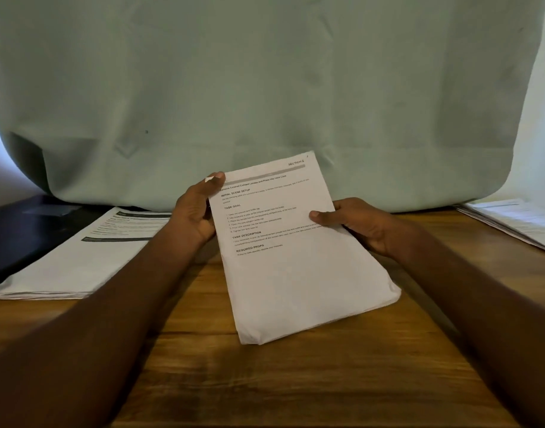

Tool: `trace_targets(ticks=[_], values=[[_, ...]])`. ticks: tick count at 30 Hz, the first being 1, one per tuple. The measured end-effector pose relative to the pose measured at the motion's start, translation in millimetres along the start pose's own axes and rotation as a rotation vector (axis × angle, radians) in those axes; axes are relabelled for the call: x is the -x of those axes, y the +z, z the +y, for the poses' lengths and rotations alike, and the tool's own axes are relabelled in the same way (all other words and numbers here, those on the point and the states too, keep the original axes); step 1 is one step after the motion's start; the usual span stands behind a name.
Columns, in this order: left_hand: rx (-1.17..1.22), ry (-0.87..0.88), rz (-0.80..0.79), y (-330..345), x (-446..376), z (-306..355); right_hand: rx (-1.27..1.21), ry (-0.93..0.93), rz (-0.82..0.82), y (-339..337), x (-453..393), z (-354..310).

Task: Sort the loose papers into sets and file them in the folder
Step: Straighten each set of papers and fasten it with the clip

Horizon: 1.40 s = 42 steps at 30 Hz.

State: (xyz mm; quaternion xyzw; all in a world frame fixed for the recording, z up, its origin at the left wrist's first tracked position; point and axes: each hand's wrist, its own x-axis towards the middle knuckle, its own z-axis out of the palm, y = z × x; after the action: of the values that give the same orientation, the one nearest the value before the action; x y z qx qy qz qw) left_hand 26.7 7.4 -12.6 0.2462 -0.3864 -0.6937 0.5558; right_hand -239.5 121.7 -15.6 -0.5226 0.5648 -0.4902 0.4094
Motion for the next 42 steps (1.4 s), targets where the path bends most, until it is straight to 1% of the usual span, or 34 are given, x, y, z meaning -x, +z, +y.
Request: trace_targets(ticks=[3, 6, 8, 10, 12, 17, 19, 21, 23, 25, 27, 29, 31, 33, 36, 39, 42], values=[[0.047, 0.042, -0.003, -4, -6, 3, -0.156, -0.021, 0.003, 5, -2, 0], [0.036, 0.079, 0.006, -6, -8, 6, -0.176, -0.024, -0.015, 7, -2, -1], [0.027, 0.080, 0.000, -10, -9, 7, -0.154, -0.002, -0.080, 7, 2, -1], [0.034, 0.076, 0.016, -16, -12, 8, -0.117, 0.036, -0.185, 8, 5, 0], [0.052, 0.067, 0.032, -19, -13, 9, -0.105, 0.053, -0.216, 10, 7, 1], [0.129, 0.087, 0.129, -12, -8, 12, -0.194, 0.031, -0.105, 19, 3, 1], [0.135, 0.108, 0.121, -4, 0, 14, -0.253, 0.021, -0.065, 20, 1, 3], [0.133, 0.074, 0.096, 5, 13, 14, -0.327, -0.007, -0.009, 22, -1, 3], [-0.002, 0.017, 0.048, 11, 28, 14, -0.400, -0.039, 0.064, 24, -5, 2], [-0.209, -0.055, -0.099, 12, 48, 16, -0.460, -0.047, 0.128, 26, -7, 1], [-0.342, -0.118, -0.228, 8, 69, 20, -0.477, -0.048, 0.167, 32, -7, 1], [-0.429, -0.112, -0.254, 0, 83, 28, -0.491, -0.052, 0.185, 42, -7, -1], [-0.494, -0.032, -0.189, -11, 89, 37, -0.505, -0.044, 0.165, 54, -5, -3], [-0.532, 0.036, -0.078, -27, 91, 48, -0.486, -0.037, 0.099, 69, -2, -7], [-0.596, 0.088, 0.079, -59, 89, 66, -0.392, -0.054, -0.005, 97, 4, -14], [-0.674, 0.168, 0.229, -97, 91, 79, -0.268, -0.085, -0.023, 135, 5, -21], [-0.714, 0.301, 0.358, -128, 98, 87, -0.188, -0.087, 0.021, 170, -3, -26]])
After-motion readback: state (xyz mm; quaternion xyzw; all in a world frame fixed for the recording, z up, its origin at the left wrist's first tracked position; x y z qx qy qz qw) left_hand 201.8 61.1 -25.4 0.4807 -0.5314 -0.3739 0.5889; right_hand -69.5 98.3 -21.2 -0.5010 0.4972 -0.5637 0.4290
